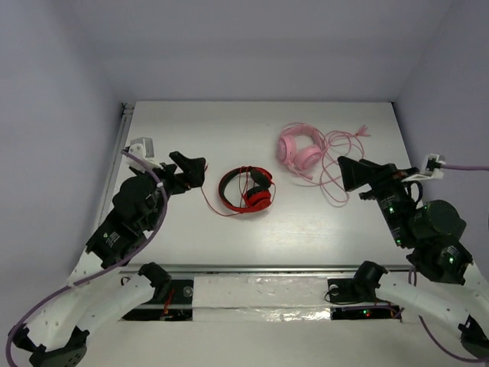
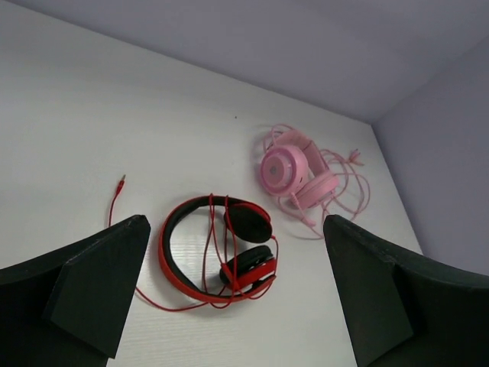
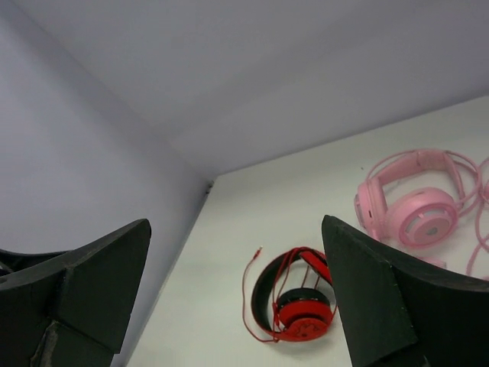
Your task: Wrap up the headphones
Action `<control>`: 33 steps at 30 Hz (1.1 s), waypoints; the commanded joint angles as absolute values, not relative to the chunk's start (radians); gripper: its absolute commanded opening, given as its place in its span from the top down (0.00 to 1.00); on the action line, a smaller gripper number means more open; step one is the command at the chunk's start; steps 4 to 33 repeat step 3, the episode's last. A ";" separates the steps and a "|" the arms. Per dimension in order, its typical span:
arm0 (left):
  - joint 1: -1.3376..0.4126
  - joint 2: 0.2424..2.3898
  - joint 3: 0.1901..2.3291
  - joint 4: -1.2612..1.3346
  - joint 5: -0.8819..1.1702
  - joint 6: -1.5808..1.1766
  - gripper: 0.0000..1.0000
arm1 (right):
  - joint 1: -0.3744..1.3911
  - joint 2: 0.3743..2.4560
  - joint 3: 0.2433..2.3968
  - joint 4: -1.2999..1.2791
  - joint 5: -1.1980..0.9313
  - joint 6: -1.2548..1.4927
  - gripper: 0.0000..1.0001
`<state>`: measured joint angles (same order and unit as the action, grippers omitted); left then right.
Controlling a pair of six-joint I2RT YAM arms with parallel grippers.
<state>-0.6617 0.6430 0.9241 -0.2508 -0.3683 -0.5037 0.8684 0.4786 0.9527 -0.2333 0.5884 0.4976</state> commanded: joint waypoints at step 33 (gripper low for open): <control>-0.666 0.649 0.922 -0.213 -0.360 -0.462 0.01 | 0.862 0.506 0.973 -0.242 0.601 0.492 0.00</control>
